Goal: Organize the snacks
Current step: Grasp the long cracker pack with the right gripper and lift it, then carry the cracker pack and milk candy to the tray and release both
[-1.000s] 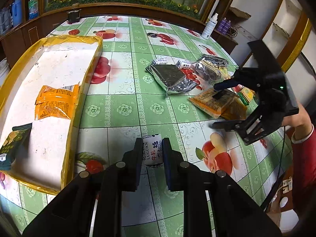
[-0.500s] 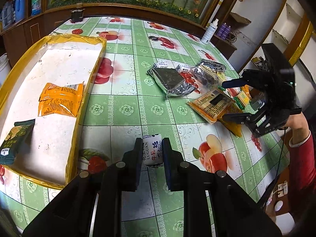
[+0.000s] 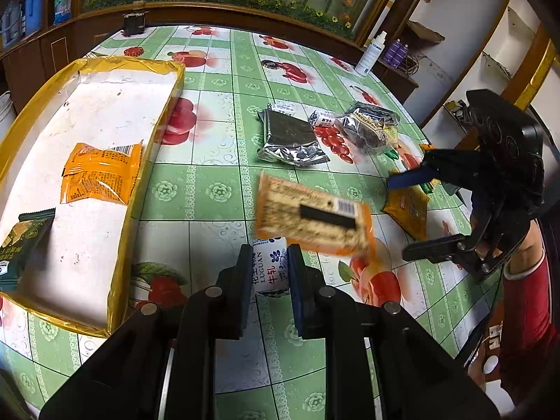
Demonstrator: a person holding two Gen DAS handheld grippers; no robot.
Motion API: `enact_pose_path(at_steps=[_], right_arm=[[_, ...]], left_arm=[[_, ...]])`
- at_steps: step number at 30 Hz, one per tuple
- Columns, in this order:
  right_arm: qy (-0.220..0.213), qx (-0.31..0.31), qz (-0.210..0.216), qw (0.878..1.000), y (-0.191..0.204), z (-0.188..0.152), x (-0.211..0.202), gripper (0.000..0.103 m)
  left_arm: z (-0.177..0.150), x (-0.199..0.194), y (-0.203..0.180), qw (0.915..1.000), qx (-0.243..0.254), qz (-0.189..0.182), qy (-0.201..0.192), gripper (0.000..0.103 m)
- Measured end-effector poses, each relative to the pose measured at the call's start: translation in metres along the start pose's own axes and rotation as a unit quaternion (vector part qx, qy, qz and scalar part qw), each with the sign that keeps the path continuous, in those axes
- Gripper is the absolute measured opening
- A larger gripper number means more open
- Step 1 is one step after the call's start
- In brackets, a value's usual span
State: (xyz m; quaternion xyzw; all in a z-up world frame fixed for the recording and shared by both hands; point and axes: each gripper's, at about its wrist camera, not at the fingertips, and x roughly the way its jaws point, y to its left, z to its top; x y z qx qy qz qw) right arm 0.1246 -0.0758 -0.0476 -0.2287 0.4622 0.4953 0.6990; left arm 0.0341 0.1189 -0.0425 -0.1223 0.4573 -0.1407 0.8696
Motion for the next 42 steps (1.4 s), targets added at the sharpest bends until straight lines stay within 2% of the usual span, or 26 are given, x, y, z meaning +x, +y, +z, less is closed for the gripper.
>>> enact_pose_path(at_steps=[2,8,11,12,13,15,18,21,25,28,34,38,42], right_arm=[[-0.003,-0.007,-0.032,0.999,0.006,0.008,0.004,0.085],[-0.020,0.006,-0.034,0.999,0.023,0.026,0.043,0.085],[-0.015,-0.006,-0.085,0.996,0.034,0.031,0.066,0.082],[-0.014,-0.005,-0.092,0.996,0.036,0.031,0.069,0.075],[-0.015,0.002,-0.087,0.996,0.035,0.031,0.071,0.058],[-0.025,0.013,-0.081,0.996,0.036,0.029,0.070,0.055],[-0.048,0.018,-0.096,0.994,0.047,0.027,0.063,0.055],[-0.094,0.036,-0.101,0.990,0.060,0.029,0.044,0.055],[-0.152,0.077,-0.091,0.981,0.064,0.040,0.023,0.054],[-0.176,0.105,-0.071,0.976,0.063,0.048,0.016,0.054],[-0.192,0.118,-0.071,0.972,0.072,0.063,0.017,0.054],[-0.184,0.109,-0.099,0.972,0.083,0.079,0.023,0.054],[-0.186,0.102,-0.102,0.972,0.091,0.091,0.028,0.054]], left_arm=[[0.000,-0.001,0.002,1.0000,-0.006,0.001,-0.004,0.017],[-0.002,-0.013,0.008,0.9995,-0.005,0.021,-0.021,0.017],[-0.003,-0.022,0.012,0.9986,-0.004,0.037,-0.037,0.017],[-0.003,-0.025,0.014,0.9981,-0.006,0.042,-0.044,0.017],[-0.004,-0.029,0.015,0.9975,-0.008,0.048,-0.051,0.017],[-0.005,-0.036,0.019,0.9959,-0.010,0.063,-0.064,0.017],[-0.005,-0.044,0.026,0.9924,-0.018,0.093,-0.078,0.017],[-0.005,-0.052,0.032,0.9868,-0.025,0.130,-0.094,0.017],[-0.002,-0.059,0.038,0.9785,-0.030,0.174,-0.106,0.017],[-0.003,-0.063,0.042,0.9737,-0.034,0.195,-0.114,0.017],[-0.005,-0.072,0.050,0.9611,-0.033,0.239,-0.135,0.017],[-0.007,-0.076,0.057,0.9582,-0.037,0.248,-0.137,0.017],[-0.009,-0.081,0.062,0.9525,-0.037,0.266,-0.143,0.017]])
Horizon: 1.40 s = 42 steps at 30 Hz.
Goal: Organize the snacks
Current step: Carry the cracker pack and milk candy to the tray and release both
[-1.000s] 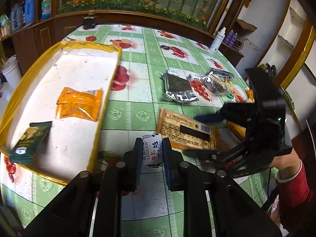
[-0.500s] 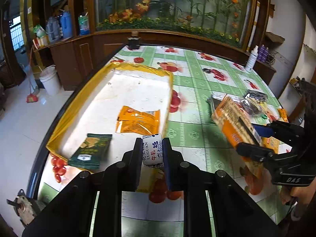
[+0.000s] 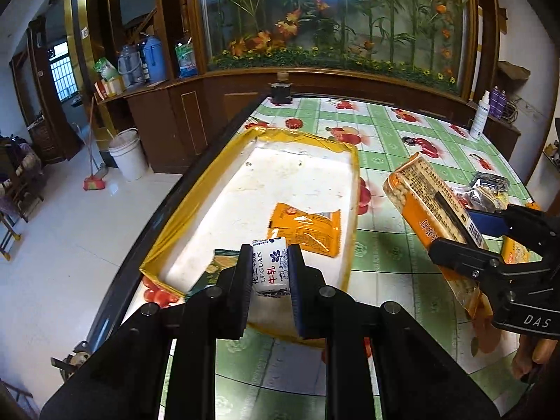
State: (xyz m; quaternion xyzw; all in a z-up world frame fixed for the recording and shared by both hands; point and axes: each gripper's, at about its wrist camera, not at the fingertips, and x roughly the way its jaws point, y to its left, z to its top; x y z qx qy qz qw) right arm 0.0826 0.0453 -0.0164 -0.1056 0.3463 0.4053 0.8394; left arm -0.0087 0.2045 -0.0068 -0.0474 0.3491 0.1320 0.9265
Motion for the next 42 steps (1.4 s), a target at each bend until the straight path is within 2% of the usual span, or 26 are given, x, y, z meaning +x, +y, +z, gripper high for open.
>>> enact_pose_path(at_steps=[16,25,32,37,42], right_arm=[[0.002,-0.033,-0.026,0.999,0.024,0.021,0.022,0.054],[0.013,-0.057,-0.076,0.995,0.032,0.030,0.044,0.054],[0.021,-0.053,-0.059,0.997,0.029,0.042,0.062,0.054],[0.023,-0.030,-0.028,0.999,0.022,0.062,0.085,0.054],[0.029,-0.004,-0.012,0.999,0.012,0.082,0.119,0.054]], left_arm=[[0.000,0.003,0.024,0.9997,-0.021,0.016,-0.002,0.017],[0.000,0.014,0.032,0.9993,-0.032,0.018,0.010,0.017],[0.006,0.030,0.041,0.9988,-0.037,0.025,0.021,0.017],[0.020,0.052,0.036,0.9986,-0.039,0.008,0.034,0.017],[0.033,0.083,0.031,0.9972,-0.041,0.003,0.063,0.017]])
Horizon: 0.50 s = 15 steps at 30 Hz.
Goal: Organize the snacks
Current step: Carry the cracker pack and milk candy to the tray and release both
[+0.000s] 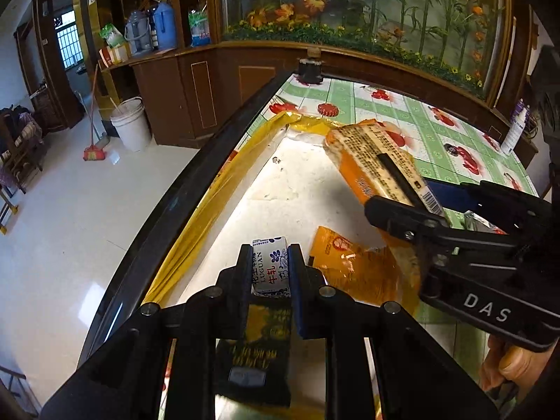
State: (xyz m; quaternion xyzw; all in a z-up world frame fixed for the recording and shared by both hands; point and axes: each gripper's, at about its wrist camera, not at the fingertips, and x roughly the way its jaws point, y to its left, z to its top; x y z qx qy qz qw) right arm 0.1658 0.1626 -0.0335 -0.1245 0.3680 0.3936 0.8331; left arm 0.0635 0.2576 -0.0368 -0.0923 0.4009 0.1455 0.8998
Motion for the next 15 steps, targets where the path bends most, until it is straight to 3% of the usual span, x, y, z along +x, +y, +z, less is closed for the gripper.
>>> enact_pose_path(at_steps=[12,14,15], right_arm=[[0.036,0.015,0.008,0.999,-0.011,0.002,0.058,0.055],[0.040,0.015,0.007,0.999,-0.013,0.000,0.062,0.055],[0.039,0.015,0.006,0.999,-0.013,0.000,0.061,0.055]], left_arm=[[-0.004,0.035,0.010,0.9988,-0.017,0.005,0.045,0.018],[-0.005,0.034,0.010,0.9988,-0.016,0.011,0.045,0.021],[-0.005,0.033,0.010,0.9988,-0.016,0.014,0.045,0.028]])
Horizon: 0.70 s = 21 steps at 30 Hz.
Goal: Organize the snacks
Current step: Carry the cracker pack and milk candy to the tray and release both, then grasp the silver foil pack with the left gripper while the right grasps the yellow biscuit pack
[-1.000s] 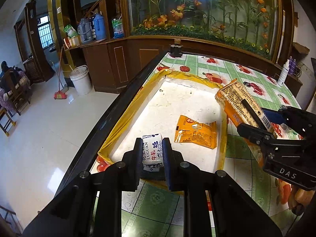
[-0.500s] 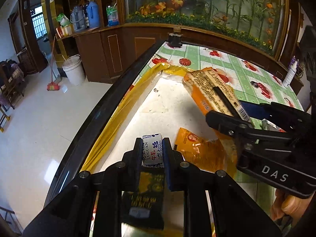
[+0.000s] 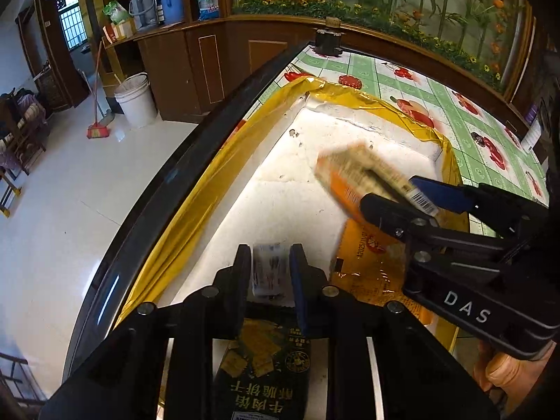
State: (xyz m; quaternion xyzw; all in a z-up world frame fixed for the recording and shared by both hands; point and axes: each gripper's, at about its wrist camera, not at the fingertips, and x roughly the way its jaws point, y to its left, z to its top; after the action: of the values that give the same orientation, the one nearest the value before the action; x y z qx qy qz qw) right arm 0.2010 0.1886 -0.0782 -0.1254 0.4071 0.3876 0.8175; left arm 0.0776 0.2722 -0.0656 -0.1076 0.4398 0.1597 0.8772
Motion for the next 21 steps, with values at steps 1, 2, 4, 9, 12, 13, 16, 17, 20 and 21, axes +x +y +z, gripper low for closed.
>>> enact_pose_path(at_steps=[1,2,4,9,12,13,16,17,20,21], right_arm=[[-0.004,0.000,-0.001,1.000,0.000,0.000,-0.002,0.056],[-0.007,0.001,-0.005,1.000,0.000,0.000,-0.004,0.056],[-0.016,0.000,-0.007,1.000,-0.001,0.002,-0.011,0.056],[-0.033,0.002,-0.014,0.999,-0.004,0.003,-0.030,0.057],[-0.039,0.007,-0.018,0.999,-0.007,0.001,-0.040,0.057],[-0.041,0.009,-0.017,0.999,-0.008,0.000,-0.043,0.057],[-0.048,0.015,-0.019,0.999,-0.011,-0.006,-0.056,0.061],[-0.051,0.018,-0.020,0.998,-0.013,-0.009,-0.062,0.061],[-0.059,0.027,-0.025,0.998,-0.021,-0.023,-0.080,0.063],[-0.061,0.030,-0.029,0.997,-0.025,-0.028,-0.087,0.065]], left_arm=[[-0.001,-0.002,0.000,1.0000,-0.001,0.005,-0.001,0.034],[-0.001,-0.003,0.001,0.9999,-0.003,0.010,-0.004,0.047],[-0.001,-0.010,0.002,0.9997,-0.007,0.014,-0.018,0.057],[-0.001,-0.027,0.001,0.9989,-0.008,0.021,-0.042,0.057],[-0.002,-0.037,-0.001,0.9982,-0.004,0.029,-0.052,0.060],[-0.003,-0.039,-0.003,0.9980,-0.002,0.031,-0.055,0.063],[-0.006,-0.048,-0.009,0.9978,0.003,0.026,-0.062,0.067],[-0.006,-0.050,-0.013,0.9978,0.005,0.022,-0.063,0.067],[-0.010,-0.058,-0.027,0.9977,0.015,0.007,-0.066,0.067],[-0.011,-0.060,-0.034,0.9975,0.022,0.001,-0.067,0.072]])
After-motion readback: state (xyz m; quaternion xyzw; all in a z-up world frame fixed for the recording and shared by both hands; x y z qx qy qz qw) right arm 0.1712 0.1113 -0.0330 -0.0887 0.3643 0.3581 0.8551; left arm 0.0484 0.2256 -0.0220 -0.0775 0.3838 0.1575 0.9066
